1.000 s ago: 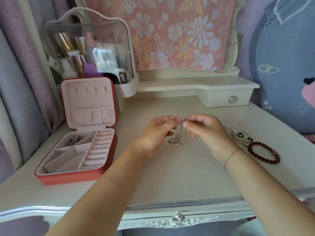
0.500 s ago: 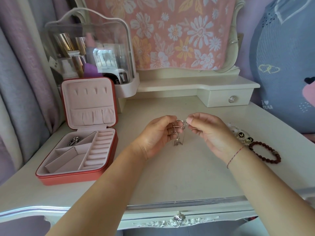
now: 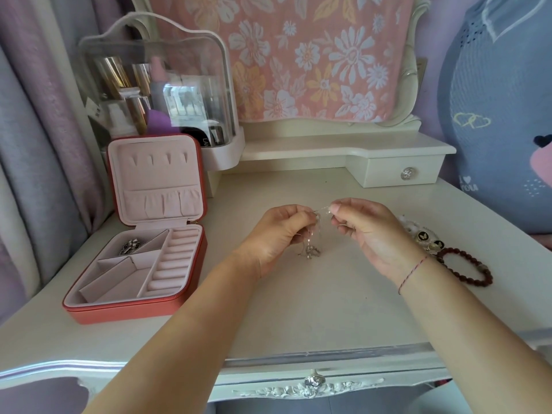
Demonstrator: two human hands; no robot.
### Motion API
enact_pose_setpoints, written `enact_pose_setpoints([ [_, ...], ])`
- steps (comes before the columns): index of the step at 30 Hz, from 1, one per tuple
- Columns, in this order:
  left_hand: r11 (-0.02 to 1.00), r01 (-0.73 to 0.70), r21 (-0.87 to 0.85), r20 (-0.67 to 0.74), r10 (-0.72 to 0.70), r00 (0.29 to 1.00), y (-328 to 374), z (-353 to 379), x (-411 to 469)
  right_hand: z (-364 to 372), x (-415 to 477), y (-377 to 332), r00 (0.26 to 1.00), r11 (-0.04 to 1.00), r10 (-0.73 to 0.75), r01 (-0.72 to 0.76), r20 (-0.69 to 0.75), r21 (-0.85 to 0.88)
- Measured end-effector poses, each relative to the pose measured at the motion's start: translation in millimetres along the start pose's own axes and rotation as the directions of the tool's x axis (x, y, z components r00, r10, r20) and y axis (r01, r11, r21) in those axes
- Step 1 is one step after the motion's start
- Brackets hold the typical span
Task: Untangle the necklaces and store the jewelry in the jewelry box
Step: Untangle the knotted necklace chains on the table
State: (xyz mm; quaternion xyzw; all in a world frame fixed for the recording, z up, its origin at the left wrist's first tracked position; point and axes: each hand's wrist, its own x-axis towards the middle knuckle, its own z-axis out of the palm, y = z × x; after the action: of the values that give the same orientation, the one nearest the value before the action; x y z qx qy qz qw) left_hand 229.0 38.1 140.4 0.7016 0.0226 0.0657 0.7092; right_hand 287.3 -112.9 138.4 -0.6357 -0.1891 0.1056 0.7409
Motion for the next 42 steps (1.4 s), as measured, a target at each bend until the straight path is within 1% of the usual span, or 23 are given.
enact_pose_setpoints([
  [2, 1.000, 0.000, 0.001, -0.013, 0.000, 1.000, 1, 1, -1, 1, 0, 0, 1.000, 1.000, 0.010, -0.010, -0.025, 0.009],
  [6, 1.000, 0.010, 0.014, 0.003, -0.010, 1.000, 0, 3, -2, 4, 0, -1, 1.000, 0.999, 0.022, -0.022, 0.002, 0.026],
  [11, 1.000, -0.010, 0.011, -0.063, 0.010, 0.998, -4, 0, 2, 3, 0, -3, 0.998, 0.990, 0.042, -0.048, 0.051, 0.135],
  [14, 0.999, -0.045, 0.008, -0.108, 0.046, 0.993, -3, -1, 3, 1, 0, -5, 0.997, 0.983, 0.064, -0.070, 0.036, 0.173],
  [18, 0.988, -0.126, 0.094, -0.146, 0.139, 0.980, -4, 0, 3, 1, 1, -6, 0.996, 0.963, 0.091, -0.093, 0.019, 0.252],
  [21, 0.972, -0.146, 0.185, -0.138, 0.172, 0.975, -7, 2, 3, 1, 2, -5, 0.995, 0.962, 0.101, -0.095, -0.009, 0.258],
  [24, 0.965, -0.156, 0.211, -0.128, 0.186, 0.974, -8, 3, 3, 1, 3, -6, 0.992, 0.960, 0.110, -0.089, -0.065, 0.267],
  [26, 0.959, -0.174, 0.226, -0.123, 0.205, 0.971, -9, 3, 4, 1, 4, -7, 0.989, 0.946, 0.131, -0.104, -0.070, 0.308],
  [28, 0.948, -0.183, 0.261, -0.124, 0.221, 0.967, -10, 4, 4, 1, 3, -7, 0.984, 0.918, 0.179, -0.158, -0.022, 0.364],
  [30, 0.937, -0.180, 0.298, -0.133, 0.228, 0.965, -11, 3, 5, 0, 2, -7, 0.971, 0.876, 0.231, -0.234, 0.059, 0.423],
  [32, 0.934, -0.173, 0.311, -0.167, 0.233, 0.958, -12, 1, 7, -3, 1, -8, 0.958, 0.829, 0.255, -0.286, 0.132, 0.481],
  [34, 0.942, -0.166, 0.292, -0.223, 0.236, 0.946, -11, -2, 8, -6, 1, -10, 0.953, 0.792, 0.245, -0.303, 0.180, 0.530],
  [37, 0.964, -0.164, 0.211, -0.331, 0.228, 0.916, -5, -6, 9, -12, 3, -11, 0.954, 0.754, 0.225, -0.299, 0.197, 0.585],
  [40, 0.984, -0.159, 0.079, -0.449, 0.178, 0.876, 2, -13, 8, -15, 4, -10, 0.962, 0.742, 0.223, -0.272, 0.158, 0.612],
  [42, 0.990, -0.143, 0.010, -0.498, 0.129, 0.858, 3, -19, 8, -17, 5, -9, 0.971, 0.743, 0.207, -0.234, 0.117, 0.628],
])
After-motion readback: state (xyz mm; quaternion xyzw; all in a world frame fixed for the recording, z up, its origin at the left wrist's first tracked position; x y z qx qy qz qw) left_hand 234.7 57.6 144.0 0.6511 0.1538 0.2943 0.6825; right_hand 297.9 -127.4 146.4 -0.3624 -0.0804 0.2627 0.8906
